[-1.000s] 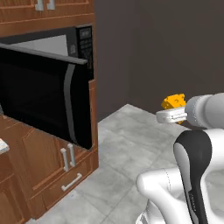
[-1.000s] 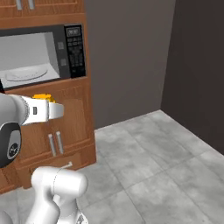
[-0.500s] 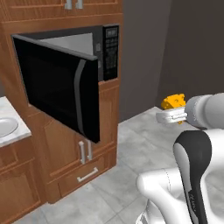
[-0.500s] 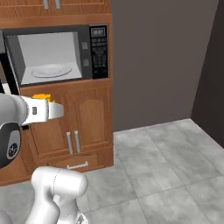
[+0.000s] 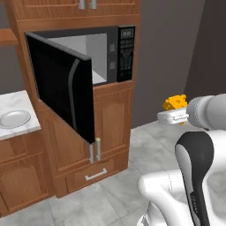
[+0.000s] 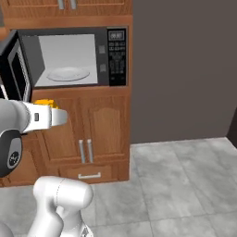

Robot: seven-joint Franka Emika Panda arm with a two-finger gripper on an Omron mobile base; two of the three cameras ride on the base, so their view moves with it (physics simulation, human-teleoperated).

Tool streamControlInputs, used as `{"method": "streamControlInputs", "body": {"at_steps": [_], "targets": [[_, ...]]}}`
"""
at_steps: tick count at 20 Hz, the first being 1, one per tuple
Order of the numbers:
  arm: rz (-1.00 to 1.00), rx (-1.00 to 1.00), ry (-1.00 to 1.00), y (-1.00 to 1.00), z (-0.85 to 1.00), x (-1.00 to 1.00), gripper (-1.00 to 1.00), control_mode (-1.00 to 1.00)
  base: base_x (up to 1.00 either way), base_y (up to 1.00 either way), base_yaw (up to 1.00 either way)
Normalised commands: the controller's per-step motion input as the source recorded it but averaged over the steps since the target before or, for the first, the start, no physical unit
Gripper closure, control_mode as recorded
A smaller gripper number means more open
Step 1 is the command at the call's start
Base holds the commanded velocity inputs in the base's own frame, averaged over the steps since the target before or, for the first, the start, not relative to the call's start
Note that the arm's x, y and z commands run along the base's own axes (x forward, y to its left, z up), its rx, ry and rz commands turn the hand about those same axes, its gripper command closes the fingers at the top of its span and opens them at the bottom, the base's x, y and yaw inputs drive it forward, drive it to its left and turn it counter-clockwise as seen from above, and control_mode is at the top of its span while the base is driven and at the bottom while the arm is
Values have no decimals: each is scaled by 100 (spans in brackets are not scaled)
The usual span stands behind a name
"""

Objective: Pick the cheese from the counter and place it in the microwave. Then turn on the microwave.

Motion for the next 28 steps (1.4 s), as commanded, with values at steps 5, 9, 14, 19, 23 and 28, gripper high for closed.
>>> {"method": "streamControlInputs", "body": {"at_steps": [5,9,14,19,23,28], "targets": [[0,0,0,0,0,0,100,100,0,-51,34],[0,0,0,0,0,0,100,100,0,-51,34],[0,0,0,0,0,0,100,100,0,-48,35],[0,0,0,0,0,0,100,100,1,-47,33],[0,0,0,0,0,0,100,100,8,-49,28],[0,0,0,0,0,0,100,100,27,-33,18]]}}
